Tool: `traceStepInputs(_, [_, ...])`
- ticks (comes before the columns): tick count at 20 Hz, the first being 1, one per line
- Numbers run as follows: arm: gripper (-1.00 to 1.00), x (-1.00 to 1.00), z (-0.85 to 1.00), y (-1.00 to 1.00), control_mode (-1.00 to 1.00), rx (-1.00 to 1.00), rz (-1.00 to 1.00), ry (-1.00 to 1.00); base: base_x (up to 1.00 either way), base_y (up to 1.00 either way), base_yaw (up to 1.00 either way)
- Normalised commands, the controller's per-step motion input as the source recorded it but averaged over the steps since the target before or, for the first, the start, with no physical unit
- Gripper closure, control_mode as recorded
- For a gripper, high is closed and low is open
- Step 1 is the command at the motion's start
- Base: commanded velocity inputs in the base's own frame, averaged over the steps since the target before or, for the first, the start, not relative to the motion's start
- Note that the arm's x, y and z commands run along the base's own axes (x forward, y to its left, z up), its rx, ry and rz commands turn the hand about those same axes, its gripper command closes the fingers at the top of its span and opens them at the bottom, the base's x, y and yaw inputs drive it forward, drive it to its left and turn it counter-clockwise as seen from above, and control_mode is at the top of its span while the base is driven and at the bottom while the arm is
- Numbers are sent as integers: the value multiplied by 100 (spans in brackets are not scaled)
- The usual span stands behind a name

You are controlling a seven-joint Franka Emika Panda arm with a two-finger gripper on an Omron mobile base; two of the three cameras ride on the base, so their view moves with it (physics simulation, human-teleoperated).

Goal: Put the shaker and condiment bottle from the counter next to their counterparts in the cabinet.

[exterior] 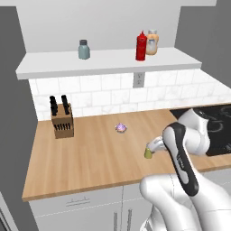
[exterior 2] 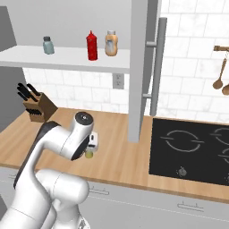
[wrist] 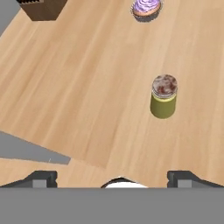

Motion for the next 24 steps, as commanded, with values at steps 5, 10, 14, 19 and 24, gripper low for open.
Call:
traceStepInputs(5, [-100,15,-25,0,-100,0,-2,0,0,0,0])
traceStepInputs(10, [-100,27,-23,0,-100,0,-1,0,0,0,0])
traceStepInputs(14, [-100,32,-13,0,-100,0,-2,0,0,0,0])
traceStepInputs(19, [-100,27,-10,0,-100,0,-2,0,0,0,0])
traceStepInputs(24, [-100,19,-10,0,-100,0,-2,0,0,0,0])
